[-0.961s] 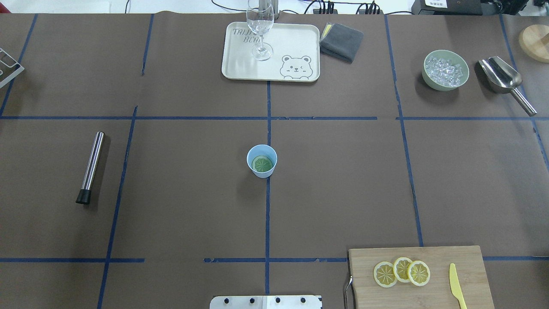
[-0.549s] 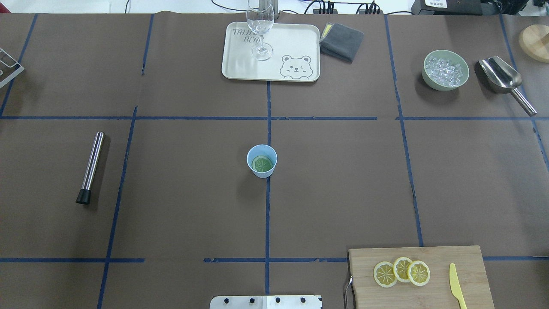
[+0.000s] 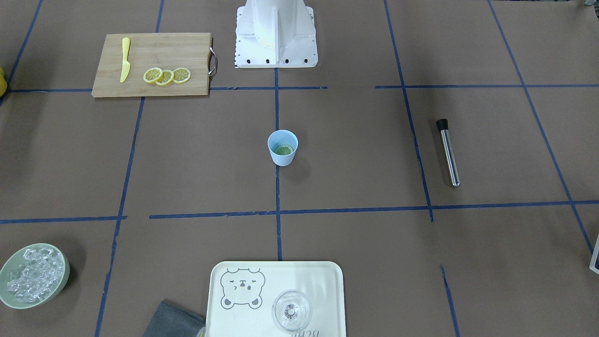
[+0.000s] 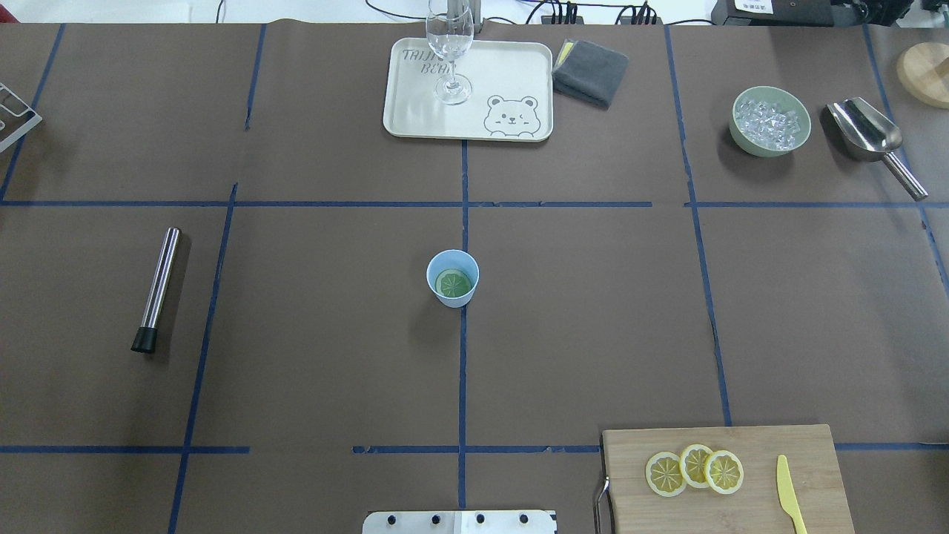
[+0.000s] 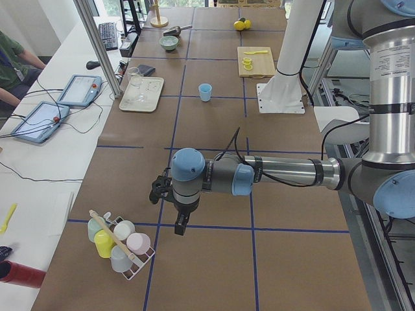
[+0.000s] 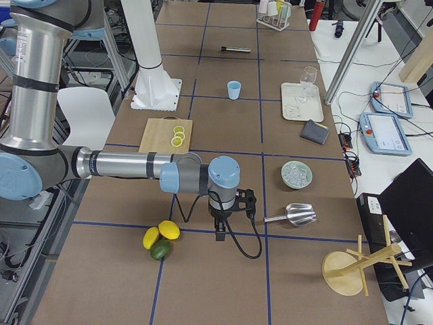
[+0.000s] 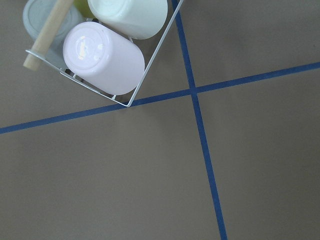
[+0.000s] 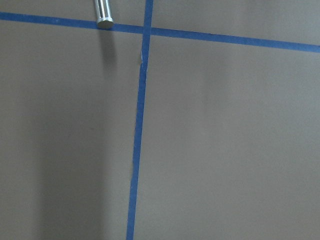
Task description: Squeeze lemon into cup
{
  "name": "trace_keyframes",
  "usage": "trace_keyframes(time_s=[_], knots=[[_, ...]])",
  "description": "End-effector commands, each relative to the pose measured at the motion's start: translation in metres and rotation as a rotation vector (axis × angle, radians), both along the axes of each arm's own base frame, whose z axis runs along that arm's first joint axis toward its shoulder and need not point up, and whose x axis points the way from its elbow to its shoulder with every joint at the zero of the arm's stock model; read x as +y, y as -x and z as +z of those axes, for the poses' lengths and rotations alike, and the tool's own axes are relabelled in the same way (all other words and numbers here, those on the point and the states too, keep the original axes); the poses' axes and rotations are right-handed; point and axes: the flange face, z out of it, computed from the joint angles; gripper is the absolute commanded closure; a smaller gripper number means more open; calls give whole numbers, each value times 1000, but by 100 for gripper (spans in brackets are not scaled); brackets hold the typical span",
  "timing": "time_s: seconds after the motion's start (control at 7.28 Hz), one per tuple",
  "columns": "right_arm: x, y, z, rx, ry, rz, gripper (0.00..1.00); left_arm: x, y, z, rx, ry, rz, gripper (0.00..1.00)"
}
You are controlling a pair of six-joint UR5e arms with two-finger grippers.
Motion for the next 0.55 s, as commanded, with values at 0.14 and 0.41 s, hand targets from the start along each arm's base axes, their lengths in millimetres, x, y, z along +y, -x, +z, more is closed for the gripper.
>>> trace_keyframes(time_s=[0.14,0.41], knots=[[1,0,3,1,7,1,0,-1,0,-2,1,-7,0,0],[2,-1,7,8,12,-1,0,-2,0,-3,-1,-10,0,0]])
